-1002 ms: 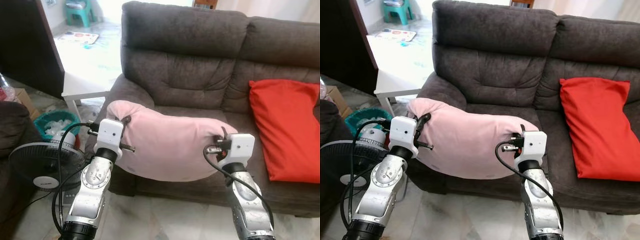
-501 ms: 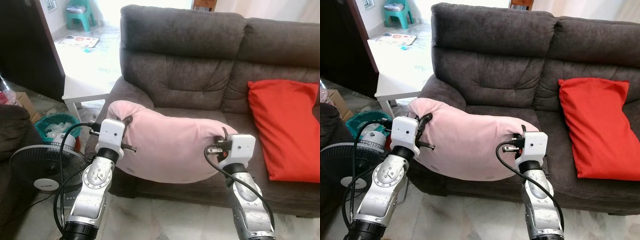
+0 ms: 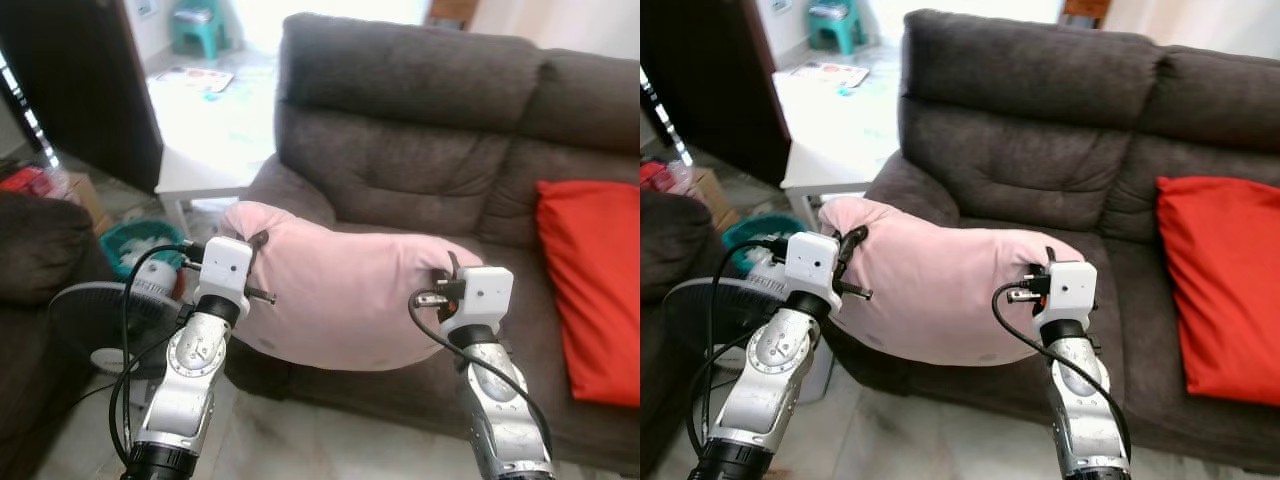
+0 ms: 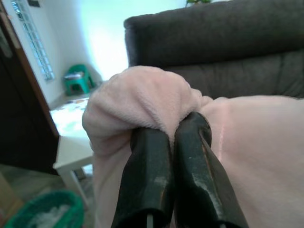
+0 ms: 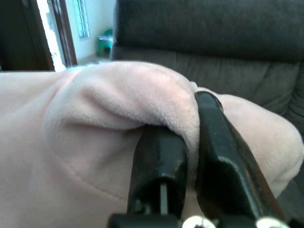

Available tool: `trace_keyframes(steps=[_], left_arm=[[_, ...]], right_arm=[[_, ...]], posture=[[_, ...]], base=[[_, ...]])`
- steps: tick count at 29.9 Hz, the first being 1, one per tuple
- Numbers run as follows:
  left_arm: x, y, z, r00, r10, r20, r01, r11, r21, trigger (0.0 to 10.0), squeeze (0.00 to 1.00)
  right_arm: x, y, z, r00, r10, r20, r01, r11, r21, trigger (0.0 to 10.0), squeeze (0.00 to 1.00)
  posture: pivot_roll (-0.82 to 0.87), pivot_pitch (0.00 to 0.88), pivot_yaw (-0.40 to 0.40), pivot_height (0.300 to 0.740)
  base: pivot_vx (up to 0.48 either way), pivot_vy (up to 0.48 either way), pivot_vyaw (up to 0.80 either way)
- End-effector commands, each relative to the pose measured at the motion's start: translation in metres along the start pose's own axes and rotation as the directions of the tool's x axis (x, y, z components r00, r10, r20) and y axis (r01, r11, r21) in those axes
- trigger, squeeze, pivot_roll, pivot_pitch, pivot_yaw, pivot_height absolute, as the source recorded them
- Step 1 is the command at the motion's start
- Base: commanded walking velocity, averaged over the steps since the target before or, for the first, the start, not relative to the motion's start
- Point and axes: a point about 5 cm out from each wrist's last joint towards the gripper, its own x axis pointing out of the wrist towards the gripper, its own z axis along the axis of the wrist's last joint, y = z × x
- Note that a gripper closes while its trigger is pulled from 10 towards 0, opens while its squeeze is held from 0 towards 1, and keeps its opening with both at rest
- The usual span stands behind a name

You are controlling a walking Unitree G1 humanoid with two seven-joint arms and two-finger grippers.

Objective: Move the pillow to the sofa from floor

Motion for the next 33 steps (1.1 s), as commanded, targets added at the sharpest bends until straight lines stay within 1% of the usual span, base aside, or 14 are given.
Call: trace_keyframes(steps=[1, 10, 13, 15, 20, 23, 33], left_arm=[[0.0077, -0.0076, 0.0192, 0.996, -0.022, 0.092, 0.023, 1.000, -0.009, 10.0, 0.00], [0.0086, -0.0073, 0.0192, 0.996, -0.022, 0.090, 0.023, 1.000, -0.007, 10.0, 0.00], [0.0089, -0.0069, 0.0196, 0.996, -0.021, 0.091, 0.022, 1.000, -0.006, 10.0, 0.00], [0.0094, -0.0059, 0.0201, 0.996, -0.019, 0.093, 0.019, 1.000, -0.004, 10.0, 0.00], [0.0097, -0.0059, 0.0200, 0.996, -0.015, 0.091, 0.016, 1.000, -0.004, 10.0, 0.00], [0.0096, -0.0066, 0.0198, 0.996, -0.016, 0.090, 0.017, 1.000, -0.007, 10.0, 0.00], [0.0096, -0.0062, 0.0190, 0.996, -0.008, 0.088, 0.009, 1.000, -0.008, 10.0, 0.00]], right_arm=[[-0.0008, -0.0048, 0.0035, 1.000, -0.004, 0.020, 0.004, 1.000, -0.003, 10.0, 0.00], [0.0003, -0.0050, 0.0039, 1.000, -0.007, 0.021, 0.007, 1.000, -0.005, 10.0, 0.00], [-0.0001, -0.0029, 0.0039, 1.000, 0.006, 0.025, -0.005, 1.000, -0.020, 10.0, 0.00], [-0.0009, -0.0001, 0.0057, 0.999, 0.026, 0.037, -0.025, 0.999, -0.021, 10.0, 0.00], [-0.0010, 0.0002, 0.0047, 0.999, 0.031, 0.030, -0.030, 0.999, -0.030, 10.0, 0.00], [-0.0005, -0.0012, 0.0030, 1.000, 0.015, 0.018, -0.015, 1.000, -0.001, 10.0, 0.00], [0.0005, -0.0014, 0.0040, 0.999, 0.026, 0.022, -0.026, 0.999, -0.020, 10.0, 0.00]], posture=[[0.15, 0.000, -0.077, 0.740], [0.15, 0.000, -0.076, 0.740], [0.15, 0.000, -0.075, 0.740], [0.15, 0.000, -0.076, 0.740], [0.15, 0.000, -0.078, 0.740], [0.15, 0.003, -0.080, 0.740], [0.15, 0.005, -0.084, 0.740]], base=[[0.262, 0.000, 0.00], [0.265, 0.000, 0.00], [0.265, 0.000, 0.00], [0.262, 0.000, 0.58], [0.263, 0.000, 0.76], [0.265, 0.000, 0.00], [0.264, 0.000, 0.00]])
